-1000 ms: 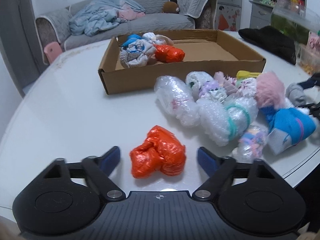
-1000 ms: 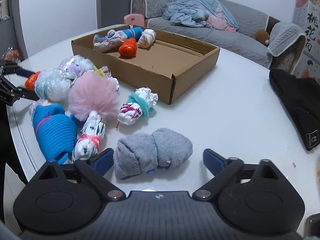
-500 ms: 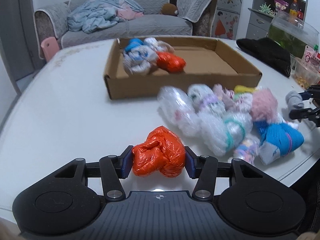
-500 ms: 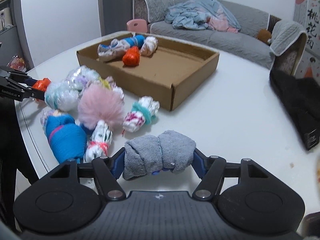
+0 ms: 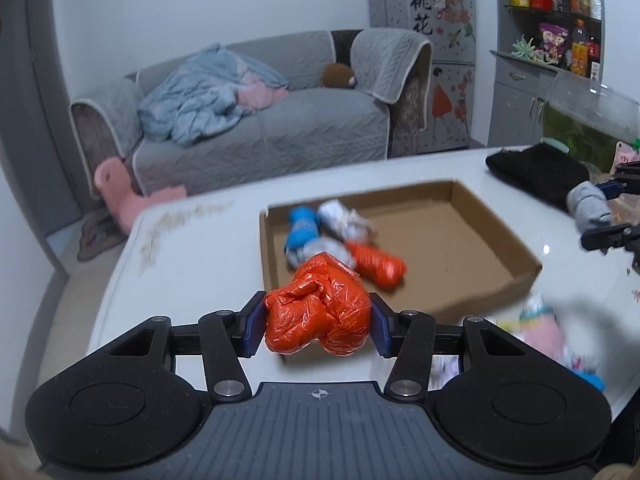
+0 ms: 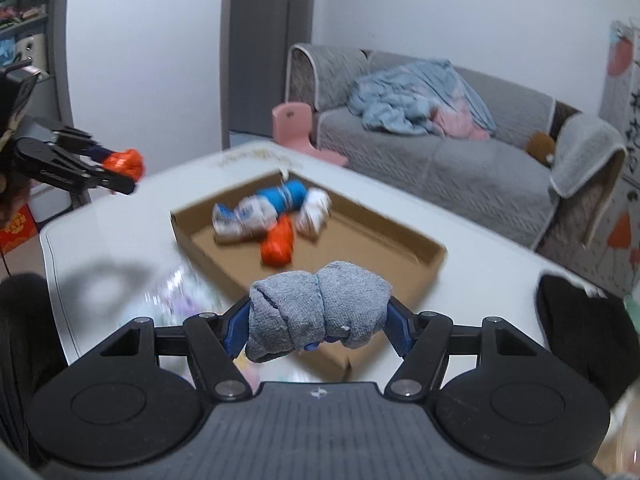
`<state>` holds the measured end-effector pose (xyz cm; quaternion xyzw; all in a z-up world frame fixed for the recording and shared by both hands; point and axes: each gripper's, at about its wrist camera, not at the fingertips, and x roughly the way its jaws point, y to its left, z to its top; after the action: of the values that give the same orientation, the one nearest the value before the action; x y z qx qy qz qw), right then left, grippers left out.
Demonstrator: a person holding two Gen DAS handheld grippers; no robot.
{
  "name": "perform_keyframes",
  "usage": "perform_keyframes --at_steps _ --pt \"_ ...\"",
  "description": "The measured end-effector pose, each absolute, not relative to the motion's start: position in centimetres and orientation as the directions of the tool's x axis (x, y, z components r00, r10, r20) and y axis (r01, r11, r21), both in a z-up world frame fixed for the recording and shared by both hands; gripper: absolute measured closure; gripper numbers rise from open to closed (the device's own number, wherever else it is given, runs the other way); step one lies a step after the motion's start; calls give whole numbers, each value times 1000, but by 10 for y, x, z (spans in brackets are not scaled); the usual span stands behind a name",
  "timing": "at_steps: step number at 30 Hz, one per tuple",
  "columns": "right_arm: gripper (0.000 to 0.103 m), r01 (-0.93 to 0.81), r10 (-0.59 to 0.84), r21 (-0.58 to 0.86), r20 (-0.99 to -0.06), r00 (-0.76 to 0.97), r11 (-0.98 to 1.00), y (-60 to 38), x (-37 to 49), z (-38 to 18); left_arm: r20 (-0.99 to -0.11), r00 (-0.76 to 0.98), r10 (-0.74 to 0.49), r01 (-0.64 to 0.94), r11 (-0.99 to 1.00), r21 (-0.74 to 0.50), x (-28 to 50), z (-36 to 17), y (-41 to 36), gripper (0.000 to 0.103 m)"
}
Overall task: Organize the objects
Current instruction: 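Grasp the orange bag bundle with left gripper while right grasps grey rolled sock, then carry both items into the tray and open both grippers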
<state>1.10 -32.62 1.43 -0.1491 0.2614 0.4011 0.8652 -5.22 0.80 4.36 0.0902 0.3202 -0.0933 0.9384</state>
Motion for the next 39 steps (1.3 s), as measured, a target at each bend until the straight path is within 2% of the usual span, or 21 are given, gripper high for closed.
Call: perform_keyframes --at_steps 6,14,25,39 --pt "40 -816 655 -34 -578 488 577 -275 36 24 -637 751 -172 304 947 102 -11 46 -12 45" --pt "39 -858 634 -48 -653 414 511 -220 66 -2 -727 640 -248 384 923 23 40 -6 -25 45" --pt "39 -893 599 -94 -710 370 441 -182 79 -34 -817 535 -215 411 911 29 67 -55 -17 45" --pt "39 -935 563 -157 -762 319 318 -136 83 -51 -838 531 -127 339 938 72 77 -63 -3 44"
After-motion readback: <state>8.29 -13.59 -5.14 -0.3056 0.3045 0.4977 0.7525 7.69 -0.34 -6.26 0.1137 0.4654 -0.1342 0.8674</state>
